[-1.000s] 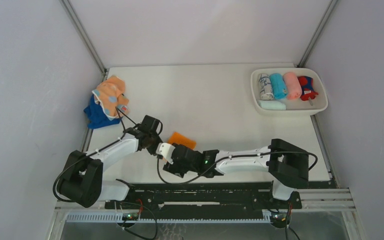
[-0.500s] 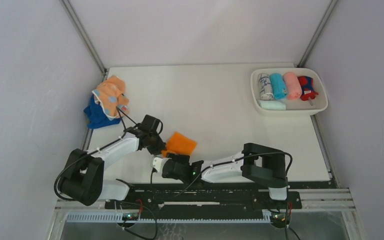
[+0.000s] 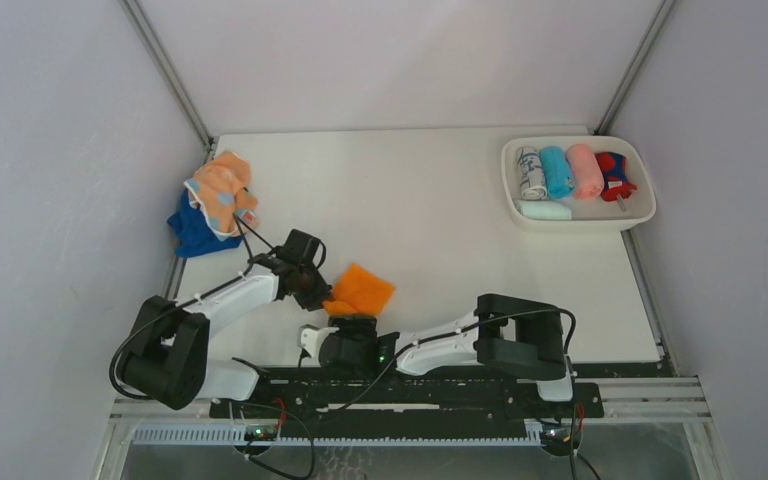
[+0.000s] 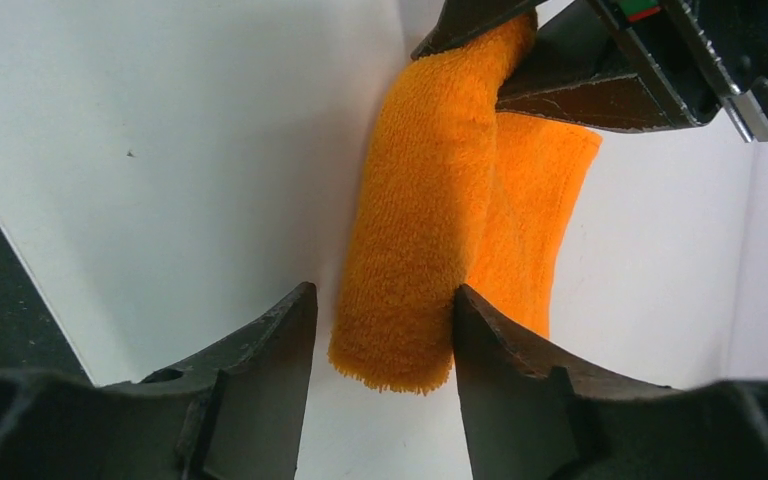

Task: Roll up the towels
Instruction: Roll the towel at the center of the board.

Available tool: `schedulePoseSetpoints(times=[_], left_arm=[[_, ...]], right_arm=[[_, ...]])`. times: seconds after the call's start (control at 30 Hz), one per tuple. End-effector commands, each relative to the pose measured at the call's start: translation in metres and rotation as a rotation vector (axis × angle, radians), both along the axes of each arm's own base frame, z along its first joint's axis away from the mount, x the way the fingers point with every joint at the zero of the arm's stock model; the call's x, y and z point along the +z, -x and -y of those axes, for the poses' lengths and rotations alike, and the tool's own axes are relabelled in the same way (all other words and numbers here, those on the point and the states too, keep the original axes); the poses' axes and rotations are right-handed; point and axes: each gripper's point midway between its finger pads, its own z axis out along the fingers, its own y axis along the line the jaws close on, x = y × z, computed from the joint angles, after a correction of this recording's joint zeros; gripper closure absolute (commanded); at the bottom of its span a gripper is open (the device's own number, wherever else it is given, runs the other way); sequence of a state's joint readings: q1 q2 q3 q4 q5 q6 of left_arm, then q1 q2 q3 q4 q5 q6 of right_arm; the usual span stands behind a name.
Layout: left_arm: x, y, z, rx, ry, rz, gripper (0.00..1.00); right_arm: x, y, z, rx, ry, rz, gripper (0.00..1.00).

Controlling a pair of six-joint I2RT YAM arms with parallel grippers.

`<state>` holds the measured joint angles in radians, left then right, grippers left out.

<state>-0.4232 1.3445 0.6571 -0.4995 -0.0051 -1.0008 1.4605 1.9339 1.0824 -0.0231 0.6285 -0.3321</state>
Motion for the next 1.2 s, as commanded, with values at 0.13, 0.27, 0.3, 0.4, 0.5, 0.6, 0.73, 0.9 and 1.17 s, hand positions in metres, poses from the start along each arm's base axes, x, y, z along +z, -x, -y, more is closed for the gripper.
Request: schedulePoseSetpoints(times=[0.13, 0.27, 0.3, 0.4, 0.5, 0.6, 0.73, 0.9, 1.17], left_arm=[[-0.005, 0.002, -0.003, 0.017, -0.01, -0.021, 0.77], [-0.008, 0.004, -0.006, 0.046, 0.017, -0.028, 0.73], [-0.009, 0.005, -0.007, 0.058, 0.026, -0.029, 0.71], [-0.007, 0.006, -0.012, 0.093, 0.042, -0.011, 0.66], [0.004, 0.003, -0.016, 0.13, 0.06, 0.034, 0.52], [0.015, -0.001, -0.018, 0.166, 0.087, 0.082, 0.39], [0.028, -0.004, -0.022, 0.207, 0.113, 0.14, 0.31], [0.04, -0.004, -0.018, 0.198, 0.156, 0.19, 0.26], [0.046, -0.002, 0.01, 0.149, 0.292, 0.231, 0.15]], right_arm=[[-0.003, -0.002, 0.006, -0.066, -0.021, -0.09, 0.78], [-0.004, -0.002, 0.014, -0.095, -0.089, -0.218, 0.91], [-0.004, -0.001, 0.016, -0.098, -0.109, -0.26, 0.92], [0.0, 0.001, 0.017, -0.095, -0.199, -0.422, 0.95], [0.001, 0.003, 0.018, -0.079, -0.283, -0.584, 0.95], [0.004, 0.005, 0.018, -0.058, -0.362, -0.723, 0.95], [0.005, 0.006, 0.022, -0.053, -0.473, -0.94, 0.95], [0.002, -0.001, 0.031, -0.096, -0.618, -1.201, 0.95], [-0.013, -0.021, 0.05, -0.256, -0.786, -1.498, 0.97]])
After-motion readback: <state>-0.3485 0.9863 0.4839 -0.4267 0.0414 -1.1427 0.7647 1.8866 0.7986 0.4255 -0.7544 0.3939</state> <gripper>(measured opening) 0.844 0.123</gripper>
